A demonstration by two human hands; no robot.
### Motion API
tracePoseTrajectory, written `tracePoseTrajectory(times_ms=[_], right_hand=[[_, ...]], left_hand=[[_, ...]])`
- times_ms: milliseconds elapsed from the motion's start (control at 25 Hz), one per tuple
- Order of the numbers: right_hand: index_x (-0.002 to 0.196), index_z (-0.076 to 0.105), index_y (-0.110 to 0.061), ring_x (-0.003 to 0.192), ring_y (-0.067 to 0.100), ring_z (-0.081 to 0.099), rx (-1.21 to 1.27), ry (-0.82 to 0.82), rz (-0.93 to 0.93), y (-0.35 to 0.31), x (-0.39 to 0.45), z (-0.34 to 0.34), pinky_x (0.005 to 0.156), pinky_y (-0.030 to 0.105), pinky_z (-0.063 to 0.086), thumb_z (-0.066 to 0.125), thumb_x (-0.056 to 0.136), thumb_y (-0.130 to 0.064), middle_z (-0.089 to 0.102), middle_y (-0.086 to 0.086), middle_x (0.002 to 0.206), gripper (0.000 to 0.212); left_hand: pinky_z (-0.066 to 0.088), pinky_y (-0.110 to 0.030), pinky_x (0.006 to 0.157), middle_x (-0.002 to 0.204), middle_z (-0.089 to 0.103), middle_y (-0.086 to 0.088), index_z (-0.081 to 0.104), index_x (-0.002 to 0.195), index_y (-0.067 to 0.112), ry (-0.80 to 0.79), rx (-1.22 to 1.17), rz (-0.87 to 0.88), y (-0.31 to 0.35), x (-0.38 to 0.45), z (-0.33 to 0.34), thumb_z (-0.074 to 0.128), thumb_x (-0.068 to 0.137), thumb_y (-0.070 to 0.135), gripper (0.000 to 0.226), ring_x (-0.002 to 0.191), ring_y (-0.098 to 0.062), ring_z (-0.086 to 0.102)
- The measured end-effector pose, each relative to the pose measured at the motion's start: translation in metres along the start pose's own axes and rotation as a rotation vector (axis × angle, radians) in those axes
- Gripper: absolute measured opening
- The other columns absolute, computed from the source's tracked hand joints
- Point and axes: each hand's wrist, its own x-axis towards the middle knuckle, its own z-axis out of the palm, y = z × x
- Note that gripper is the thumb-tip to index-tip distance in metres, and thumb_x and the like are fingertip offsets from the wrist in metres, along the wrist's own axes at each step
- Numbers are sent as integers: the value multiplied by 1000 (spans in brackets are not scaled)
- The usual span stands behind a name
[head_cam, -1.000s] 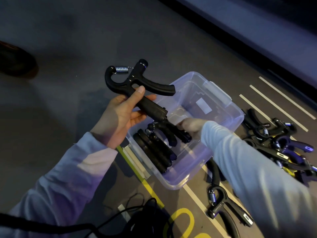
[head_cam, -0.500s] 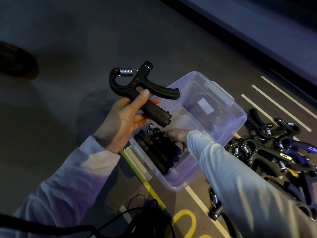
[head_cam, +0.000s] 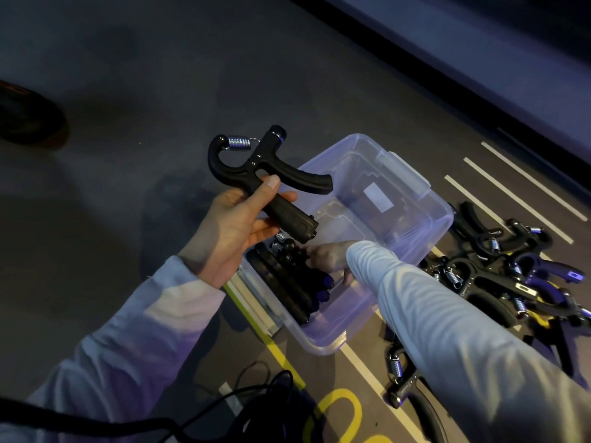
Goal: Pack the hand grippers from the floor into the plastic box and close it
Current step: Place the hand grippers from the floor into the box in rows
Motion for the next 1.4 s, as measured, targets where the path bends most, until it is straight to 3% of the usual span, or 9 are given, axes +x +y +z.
tracePoseTrajectory(times_ms=[200, 440, 560, 720, 840, 960, 1080, 1160, 1400], right_hand=[[144, 32, -13, 122, 37, 52, -46, -41, 45, 6, 9, 4, 88, 48, 53, 29, 101, -23, 43, 15, 143, 44], [147, 29, -16, 130, 27, 45, -77, 91, -28, 27, 9, -2, 103, 32, 41, 41, 99, -28, 36, 5, 150, 51], [127, 53, -4, 94, 17, 61, 505, 313, -220, 40, -30, -14, 83, 18, 44, 39, 99, -15, 60, 13, 123, 33], [96, 61, -14, 72, 15, 64, 1088, 285, -511, 47, -121, -24, 68, 24, 47, 28, 96, -50, 71, 5, 89, 49], [101, 58, -11, 54, 9, 53, 984, 390, -564, 63, -159, -5, 55, 18, 42, 54, 88, -31, 69, -4, 77, 24], [101, 53, -6, 48, 4, 42, 887, 501, -519, 71, -159, 4, 49, 15, 35, 44, 98, -8, 61, -13, 57, 10], [114, 50, -2, 76, 18, 57, 516, 771, -346, 60, -135, -7, 69, 27, 45, 42, 99, -9, 65, 2, 86, 19], [116, 46, -1, 98, 31, 57, 118, 824, -209, 48, -105, -17, 78, 35, 42, 42, 97, -12, 61, 16, 105, 22], [131, 36, 8, 122, 36, 49, -312, 565, -28, 10, -17, 13, 96, 40, 40, 44, 96, -9, 42, 22, 134, 40]], left_hand=[[51, -16, 58, 95, 73, -3, 59, 116, 14, 13, 1, -14, 0, 1, 4, 56, 89, 31, 32, 81, -10, 69], [51, -17, 58, 93, 72, -2, 60, 118, 13, -40, -19, -38, -5, -4, 7, 59, 81, 33, 42, 80, -8, 68], [51, -18, 58, 86, 70, 2, 60, 117, 12, -133, -40, -23, -7, -8, 9, 57, 76, 33, 46, 79, -6, 67], [51, -20, 59, 81, 65, 5, 62, 108, 13, -304, 61, -38, -12, -19, 34, 57, 74, 34, 40, 73, -5, 62], [50, -19, 59, 78, 59, 4, 62, 107, 10, -423, 174, -51, -15, -28, 68, 57, 74, 37, 44, 69, -5, 58], [51, -21, 56, 73, 61, 3, 62, 102, 6, -403, 372, -95, -9, -27, 81, 53, 86, 37, 36, 61, -9, 61], [46, -28, 69, 82, 68, 1, 67, 85, 14, -95, 1040, 186, -12, -7, 47, 50, 85, 57, 47, 77, -19, 64], [45, -31, 81, 98, 69, 1, 68, 97, 17, 55, 1266, 374, -21, 0, 19, 51, 90, 41, 31, 96, -21, 62], [11, -43, 113, 127, 56, 6, 54, 122, 24, -244, 1723, 291, -57, 6, -5, 43, 94, 32, 32, 126, -19, 42]])
